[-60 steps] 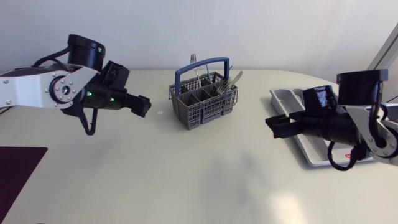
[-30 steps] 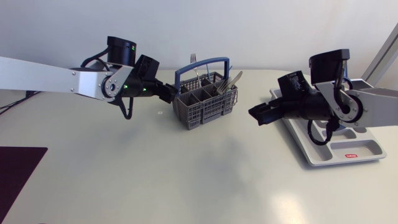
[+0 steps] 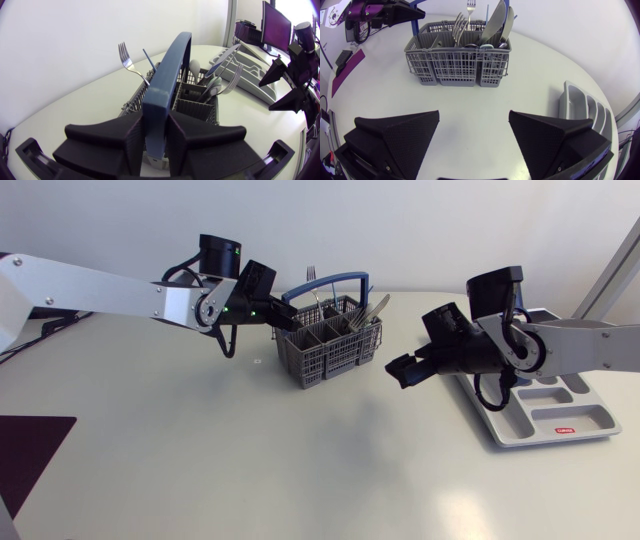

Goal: Sort the cutlery from the basket into the organizer compartments.

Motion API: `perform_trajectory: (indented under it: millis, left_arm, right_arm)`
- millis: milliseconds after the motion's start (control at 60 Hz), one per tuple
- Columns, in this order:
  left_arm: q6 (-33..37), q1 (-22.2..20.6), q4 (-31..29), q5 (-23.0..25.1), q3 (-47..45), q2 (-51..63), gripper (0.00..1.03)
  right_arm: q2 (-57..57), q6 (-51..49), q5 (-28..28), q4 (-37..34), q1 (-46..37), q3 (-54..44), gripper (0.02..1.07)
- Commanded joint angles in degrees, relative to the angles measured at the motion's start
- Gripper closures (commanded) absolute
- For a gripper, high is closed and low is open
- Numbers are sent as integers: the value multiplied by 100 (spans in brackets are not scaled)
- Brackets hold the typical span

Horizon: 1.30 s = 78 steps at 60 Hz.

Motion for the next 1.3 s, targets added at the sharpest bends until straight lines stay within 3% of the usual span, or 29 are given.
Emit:
perform_trajectory:
  millis: [0,250,550,583,600,633,667,750,850,917,967,1117,1133,1167,1283]
  left_arm:
    - [76,-33,-175,95,32,-14,100]
    - [93,-7,-684,482,-786,-998,100]
    - [410,169,-957,746,-2719,-2932,100]
    - [454,204,-957,746,-2833,-3011,95]
    - [462,230,-966,746,-2904,-3072,87]
    - [506,283,-966,737,-3062,-3213,60]
    - [629,274,-966,693,-3211,-3398,46]
    - [700,301,-966,605,-3563,-4048,27]
    - [761,362,-983,605,-3871,-4725,22]
    - [919,538,-1194,596,-4038,-5094,23]
    - [1016,617,-1335,596,-4090,-5155,32]
    - [1315,872,-1449,614,-4345,-5111,63]
    - [1403,872,-1431,614,-4415,-5032,71]
    - [1429,890,-1396,622,-4477,-4944,79]
    - [1526,898,-1071,631,-4574,-4523,95]
  right_arm:
    - [76,-102,11,59,40,155,7]
    - [94,-129,117,94,23,146,7]
    - [-443,-190,108,86,-21,-302,7]
    - [-451,-234,108,86,-30,-346,7]
    - [-451,-243,108,86,-30,-355,7]
    - [-434,-269,108,86,-39,-372,7]
    - [-407,-269,108,86,-56,-372,7]
    - [-293,-269,73,42,-144,-284,8]
    - [-135,-252,11,-20,-153,-153,14]
    - [50,-217,-33,-134,-144,32,22]
    - [181,-146,-94,-169,-153,146,31]
    - [630,65,-235,-187,-144,550,70]
    - [735,109,-305,-187,-144,638,79]
    - [832,161,-340,-187,-153,735,86]
    - [1298,442,-815,-380,-188,1236,98]
